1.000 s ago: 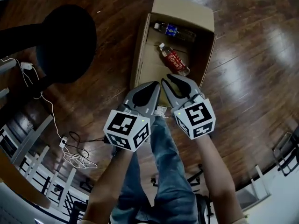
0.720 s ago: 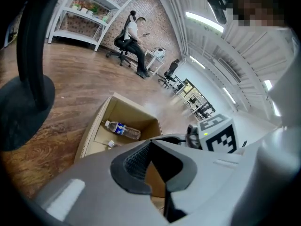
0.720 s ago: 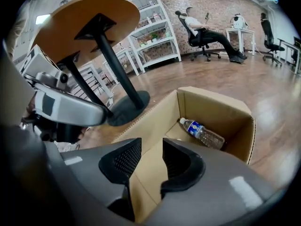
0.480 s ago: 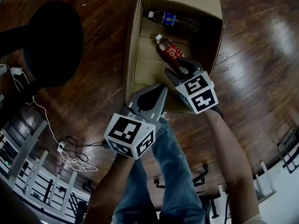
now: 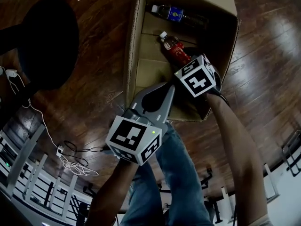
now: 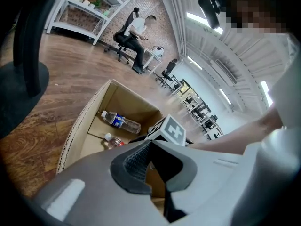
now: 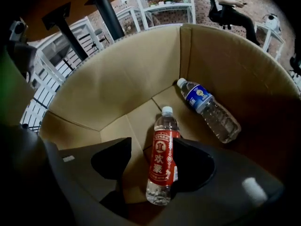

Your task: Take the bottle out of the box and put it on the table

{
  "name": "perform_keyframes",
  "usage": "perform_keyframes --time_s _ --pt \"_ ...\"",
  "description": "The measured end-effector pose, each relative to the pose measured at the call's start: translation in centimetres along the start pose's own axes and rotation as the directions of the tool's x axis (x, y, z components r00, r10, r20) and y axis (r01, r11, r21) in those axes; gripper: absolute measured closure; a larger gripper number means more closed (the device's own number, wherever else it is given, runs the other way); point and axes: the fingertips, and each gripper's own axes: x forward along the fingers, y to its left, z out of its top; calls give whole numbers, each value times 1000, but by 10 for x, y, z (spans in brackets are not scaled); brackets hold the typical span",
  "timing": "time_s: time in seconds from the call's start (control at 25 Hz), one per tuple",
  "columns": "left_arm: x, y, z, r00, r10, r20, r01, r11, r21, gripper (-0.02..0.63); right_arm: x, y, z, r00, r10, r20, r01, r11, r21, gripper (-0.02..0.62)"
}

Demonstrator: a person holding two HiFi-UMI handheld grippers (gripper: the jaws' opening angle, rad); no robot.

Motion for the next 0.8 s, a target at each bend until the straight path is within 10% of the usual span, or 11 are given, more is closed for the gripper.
perform_keyframes --time_s 0.32,0.8 --pt "9 17 -16 1000 -9 -6 9 1000 6 609 49 -31 -21 985 -45 -168 44 999 -9 285" --pt "35 28 -16 999 -36 -10 36 999 11 609 84 -34 -21 990 -43 -138 50 997 51 281"
